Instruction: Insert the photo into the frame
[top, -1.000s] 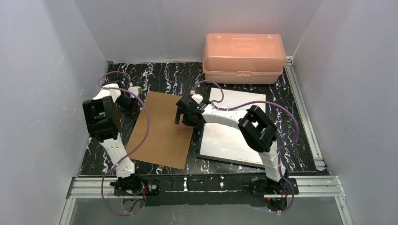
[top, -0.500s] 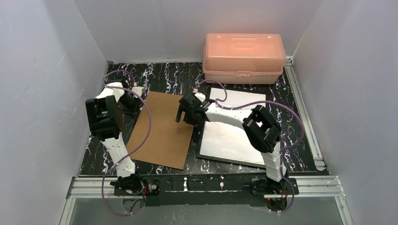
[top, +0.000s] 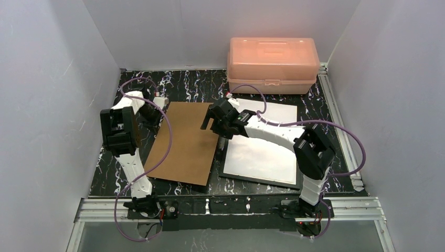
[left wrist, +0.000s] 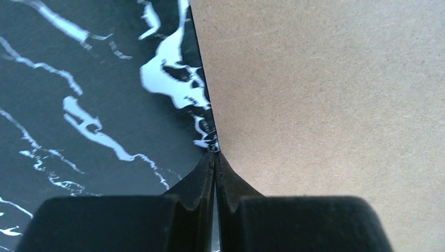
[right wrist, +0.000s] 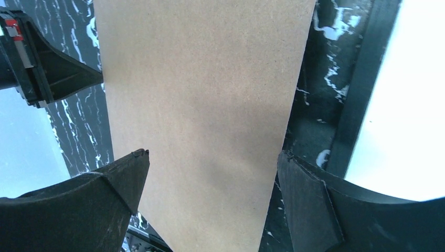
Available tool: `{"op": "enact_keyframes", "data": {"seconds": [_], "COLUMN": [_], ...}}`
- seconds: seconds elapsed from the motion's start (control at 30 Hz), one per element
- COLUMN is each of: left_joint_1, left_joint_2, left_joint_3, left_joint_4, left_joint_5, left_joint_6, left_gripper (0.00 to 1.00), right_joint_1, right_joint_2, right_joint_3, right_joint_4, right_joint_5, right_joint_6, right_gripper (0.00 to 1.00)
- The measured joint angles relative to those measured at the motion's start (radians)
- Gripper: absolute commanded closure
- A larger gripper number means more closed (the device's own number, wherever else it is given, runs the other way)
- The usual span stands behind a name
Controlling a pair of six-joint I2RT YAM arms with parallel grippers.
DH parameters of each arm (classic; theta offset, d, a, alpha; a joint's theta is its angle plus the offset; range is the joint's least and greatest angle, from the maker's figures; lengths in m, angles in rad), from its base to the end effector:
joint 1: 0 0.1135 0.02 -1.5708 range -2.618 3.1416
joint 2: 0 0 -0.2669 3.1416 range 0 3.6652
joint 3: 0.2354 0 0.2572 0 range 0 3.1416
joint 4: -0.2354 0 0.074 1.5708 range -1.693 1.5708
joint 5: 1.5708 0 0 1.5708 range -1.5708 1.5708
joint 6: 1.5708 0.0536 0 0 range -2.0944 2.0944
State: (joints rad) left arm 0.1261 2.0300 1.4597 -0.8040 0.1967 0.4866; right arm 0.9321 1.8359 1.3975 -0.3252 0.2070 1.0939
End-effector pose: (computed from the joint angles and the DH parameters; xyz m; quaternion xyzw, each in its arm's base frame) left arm 0.4040 0.0407 0.1441 0.1870 0.9726 -0.0637 0.1225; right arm 0.2671 0.3412 0.2318 0.1144 0.9085 0.2811 0.2874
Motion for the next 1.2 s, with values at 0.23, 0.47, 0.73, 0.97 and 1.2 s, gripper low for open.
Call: {"op": "enact_keyframes", "data": {"seconds": [0.23, 0.47, 0.73, 0.97, 1.2], "left_joint_1": [-0.071, -0.137, -0.205, -0.227, -0.230], "left_joint_2": [0.000, 0.001, 0.007, 0.011, 0.011], "left_joint_3": [0.000, -0.002, -0.002, -0.005, -0.006], "left_joint_4": [-0.012, -0.027, -0.061, -0.077, -0.080], "left_joint_5": [0.003, 0.020, 0.055, 0.094, 0.098], "left_joint_6": [-0.004, -0.016, -0.043, -0.064, -0.068], "left_gripper": [1.00, 1.00, 1.00, 1.00, 1.00], "right_joint_1": [-0.025, -0.069, -0.144, -0.172, -0.175], "right_joint_2": [-0.069, -0.157, -0.240, -0.240, -0.249], "right_joint_3": [-0.100, -0.198, -0.320, -0.399, -0.391], "right_joint_4": [0.006, 0.022, 0.075, 0.127, 0.076], "right_joint_5": [0.003, 0.002, -0.016, -0.099, -0.099], "right_joint_6": [0.026, 0.040, 0.051, 0.042, -0.079], "right_gripper": [0.01, 0.01, 0.01, 0.01, 0.01]}}
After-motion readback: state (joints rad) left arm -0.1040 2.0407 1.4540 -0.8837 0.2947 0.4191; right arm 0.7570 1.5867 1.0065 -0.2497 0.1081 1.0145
